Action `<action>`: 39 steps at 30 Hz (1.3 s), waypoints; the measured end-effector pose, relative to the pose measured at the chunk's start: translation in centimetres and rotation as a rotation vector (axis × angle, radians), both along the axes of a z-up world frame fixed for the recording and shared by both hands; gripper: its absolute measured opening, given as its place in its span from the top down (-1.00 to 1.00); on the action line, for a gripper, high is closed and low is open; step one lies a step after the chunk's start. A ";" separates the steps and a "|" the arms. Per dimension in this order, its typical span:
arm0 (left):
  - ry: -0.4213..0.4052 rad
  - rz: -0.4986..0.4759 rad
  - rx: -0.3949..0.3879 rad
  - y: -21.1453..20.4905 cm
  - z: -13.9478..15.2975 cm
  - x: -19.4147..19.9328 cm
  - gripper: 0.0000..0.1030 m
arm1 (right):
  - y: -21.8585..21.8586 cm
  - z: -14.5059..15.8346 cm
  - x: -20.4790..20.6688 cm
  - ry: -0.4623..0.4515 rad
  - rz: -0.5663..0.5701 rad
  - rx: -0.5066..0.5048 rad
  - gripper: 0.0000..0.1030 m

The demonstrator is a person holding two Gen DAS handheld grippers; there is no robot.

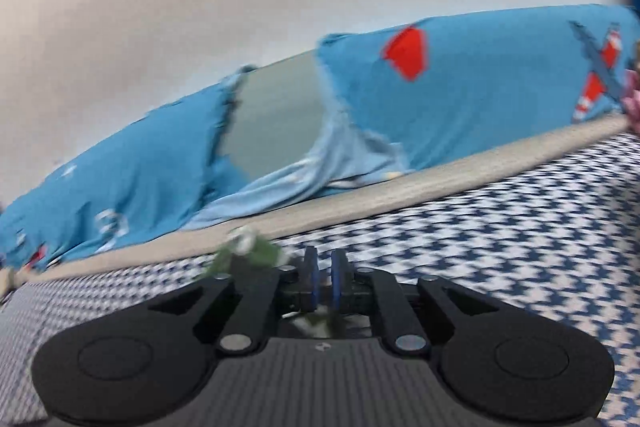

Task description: Fold clothes

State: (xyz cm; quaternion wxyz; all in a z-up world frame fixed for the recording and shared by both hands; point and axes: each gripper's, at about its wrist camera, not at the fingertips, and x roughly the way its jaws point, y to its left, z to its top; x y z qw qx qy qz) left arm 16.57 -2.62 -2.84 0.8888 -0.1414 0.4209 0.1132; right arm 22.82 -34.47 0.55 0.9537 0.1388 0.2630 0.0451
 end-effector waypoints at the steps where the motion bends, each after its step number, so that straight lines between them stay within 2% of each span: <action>1: -0.009 0.007 -0.006 0.2 0.1 0.0 -1.00 | 0.3 0.0 0.0 -0.001 0.021 -0.001 0.78; 6: -0.045 0.013 -0.027 0.4 0.3 0.0 -1.00 | 1.8 -0.1 0.3 0.017 0.161 0.007 0.75; 11: -0.024 0.000 -0.046 0.0 -0.3 0.3 -1.00 | 4.1 -0.9 0.1 0.044 0.298 -0.049 0.38; 15: -0.018 -0.007 -0.038 -0.3 -0.5 0.2 -1.00 | 5.1 -1.8 0.1 0.067 0.318 -0.081 0.32; 19: -0.013 -0.014 -0.030 -0.5 -0.6 0.0 -1.00 | 5.7 -2.5 0.1 0.070 0.311 -0.111 0.12; 23: -0.009 -0.018 -0.020 -0.7 -0.7 0.1 -1.00 | 6.4 -3.2 0.2 0.073 0.305 -0.141 0.12; 24: -0.008 -0.019 -0.016 -0.7 -0.7 0.1 -1.00 | 6.5 -3.4 0.2 0.074 0.303 -0.149 0.13; 26: -0.006 -0.021 -0.011 -0.8 -0.7 0.1 -1.00 | 6.8 -3.8 0.3 0.075 0.299 -0.164 0.48; 27: -0.006 -0.021 -0.012 -0.8 -0.7 0.1 -1.00 | 7.0 -3.9 0.3 0.076 0.298 -0.172 0.57; 29: -0.006 -0.021 -0.012 -0.7 -0.7 0.1 -1.00 | 7.2 -4.2 0.3 0.075 0.291 -0.184 0.90; 39: -0.003 -0.024 -0.006 -0.8 -0.8 -0.1 -1.00 | 1.8 -0.1 0.0 -0.064 -0.020 -0.097 0.93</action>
